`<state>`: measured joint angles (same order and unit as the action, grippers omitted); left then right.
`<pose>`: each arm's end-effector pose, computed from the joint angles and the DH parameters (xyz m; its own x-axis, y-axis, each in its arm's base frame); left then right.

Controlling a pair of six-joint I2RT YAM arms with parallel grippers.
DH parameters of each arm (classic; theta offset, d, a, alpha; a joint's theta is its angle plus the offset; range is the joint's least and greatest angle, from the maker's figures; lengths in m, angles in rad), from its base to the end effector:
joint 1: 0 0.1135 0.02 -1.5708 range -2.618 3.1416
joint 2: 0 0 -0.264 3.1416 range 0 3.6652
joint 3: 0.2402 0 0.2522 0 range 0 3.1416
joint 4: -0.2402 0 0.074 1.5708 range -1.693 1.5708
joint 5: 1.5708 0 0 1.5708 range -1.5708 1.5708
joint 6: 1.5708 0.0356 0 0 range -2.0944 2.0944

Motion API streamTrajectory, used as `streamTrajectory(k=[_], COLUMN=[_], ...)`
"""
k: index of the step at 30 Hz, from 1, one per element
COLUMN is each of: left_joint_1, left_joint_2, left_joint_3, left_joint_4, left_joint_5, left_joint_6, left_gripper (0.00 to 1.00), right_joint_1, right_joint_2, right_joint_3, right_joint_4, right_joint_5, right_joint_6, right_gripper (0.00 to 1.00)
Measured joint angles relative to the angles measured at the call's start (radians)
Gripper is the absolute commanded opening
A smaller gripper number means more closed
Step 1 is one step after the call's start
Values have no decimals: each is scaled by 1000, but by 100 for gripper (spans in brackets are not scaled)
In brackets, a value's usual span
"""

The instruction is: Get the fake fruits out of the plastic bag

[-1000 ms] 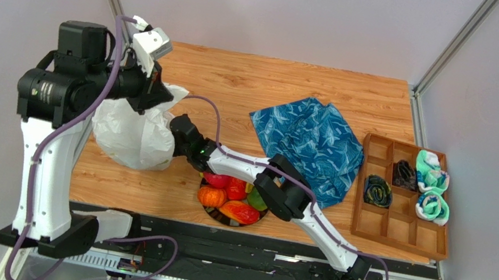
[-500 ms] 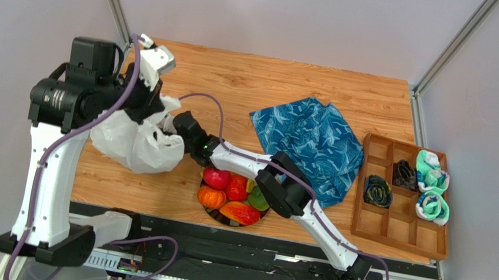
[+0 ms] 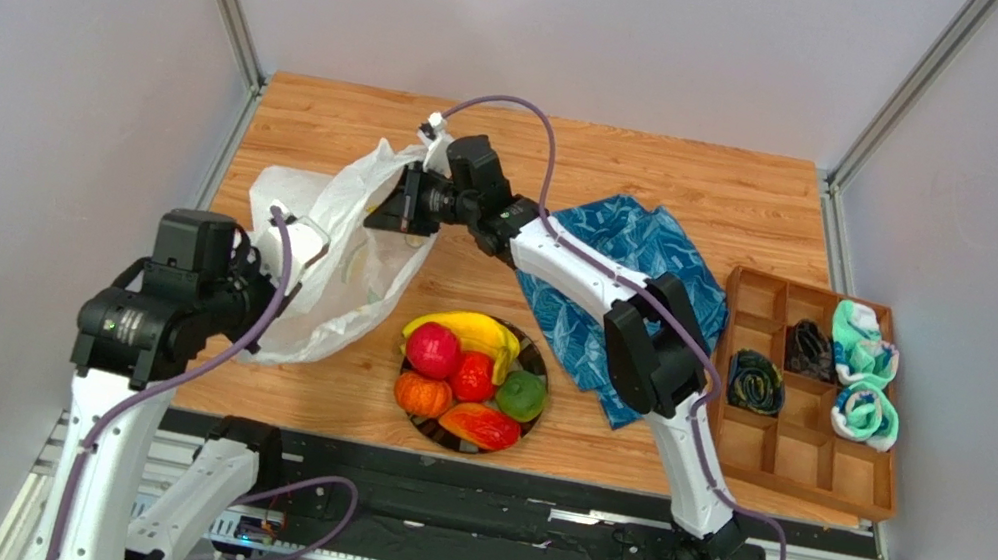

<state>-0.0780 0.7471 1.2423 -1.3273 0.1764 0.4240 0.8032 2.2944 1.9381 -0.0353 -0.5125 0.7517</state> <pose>0.0860 -0.0130 0.3815 -0.5918 0.4525 -0.6671 0.4805 0.8625 0.1588 0.3641 0.4024 0.2420 -0.8368 -0.0101 -0.5474 -0.5071 0.3914 0.7679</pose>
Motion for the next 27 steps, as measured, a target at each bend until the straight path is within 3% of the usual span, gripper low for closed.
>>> streamTrajectory(k=[2,3,6,9,16,27], left_joint_1=[0,0,0,0,0,0], left_joint_2=[-10,-11,-10,-3,6,-3], left_joint_3=[-95,-136,-210,-251,-281,-281], left_joint_4=[32,46,76,109,168,171], left_joint_5=[-31,-48,-86,-130,-201,-179], left_joint_6=[-7,-11,-19,-22,-21,-21], left_gripper=[0,0,0,0,0,0], right_joint_1=[3,11,39,75,114,118], right_joint_2=[-19,-25,-34,-35,-35,-23], right_joint_3=[-18,-31,-75,-130,-113,-28], right_joint_4=[-16,-29,-59,-100,-174,-201], right_joint_5=[3,12,35,46,90,204], right_joint_6=[-18,-29,-47,-68,-119,-177], right_gripper=[5,19,39,47,49,31])
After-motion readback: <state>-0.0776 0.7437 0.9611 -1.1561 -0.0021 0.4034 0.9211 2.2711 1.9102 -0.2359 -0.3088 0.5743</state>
